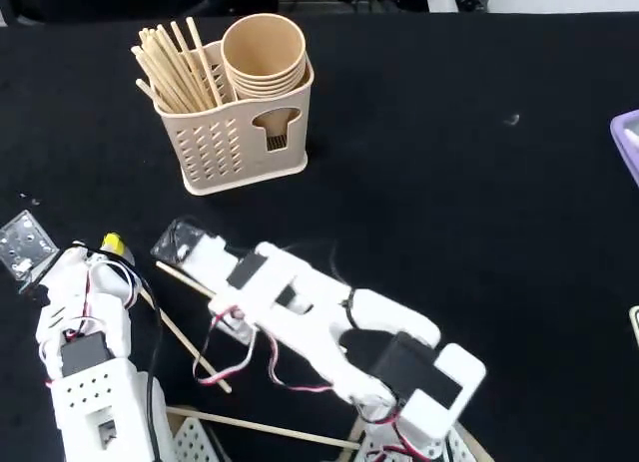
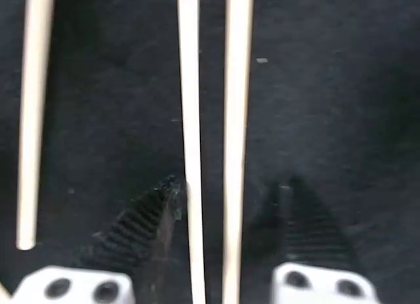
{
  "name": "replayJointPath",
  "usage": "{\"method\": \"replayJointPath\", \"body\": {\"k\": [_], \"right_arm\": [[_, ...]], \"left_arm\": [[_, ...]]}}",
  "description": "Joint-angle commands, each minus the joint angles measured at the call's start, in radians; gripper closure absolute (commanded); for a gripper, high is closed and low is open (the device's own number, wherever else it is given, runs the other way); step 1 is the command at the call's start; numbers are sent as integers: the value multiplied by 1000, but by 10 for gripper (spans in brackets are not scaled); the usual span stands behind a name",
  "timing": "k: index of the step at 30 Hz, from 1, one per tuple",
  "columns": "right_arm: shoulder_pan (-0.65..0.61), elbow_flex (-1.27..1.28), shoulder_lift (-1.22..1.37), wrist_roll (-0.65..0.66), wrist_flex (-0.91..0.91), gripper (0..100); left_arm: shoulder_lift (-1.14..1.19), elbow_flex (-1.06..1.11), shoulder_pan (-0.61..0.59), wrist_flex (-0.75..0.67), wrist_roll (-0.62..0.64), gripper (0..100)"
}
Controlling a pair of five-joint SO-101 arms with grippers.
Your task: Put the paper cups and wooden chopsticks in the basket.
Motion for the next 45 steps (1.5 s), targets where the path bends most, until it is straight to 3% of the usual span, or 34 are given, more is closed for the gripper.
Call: {"method": "replayJointPath", "body": {"k": [1, 7, 13, 19, 23, 28, 34, 45], "right_arm": [[8, -1, 15, 68, 20, 979], [97, 67, -120, 77, 37, 988], [265, 84, -446, 155, 155, 988], [367, 58, -762, 147, 126, 987], [307, -2, -886, 146, -68, 986], [272, -35, -835, 130, -520, 987], [276, -116, -611, -61, -991, 987], [288, -469, -173, -114, -1103, 987]], "left_arm": [[-3, -8, -8, -18, -12, 849], [-3, -8, -8, -17, -12, 849], [-3, -8, -8, -18, -12, 849], [-3, -10, -8, -18, -12, 849], [-3, -10, -7, -18, -12, 849], [-3, -10, -7, -18, -12, 849], [-3, -8, -7, -18, -12, 849], [-3, -10, -7, -18, -12, 848]]}}
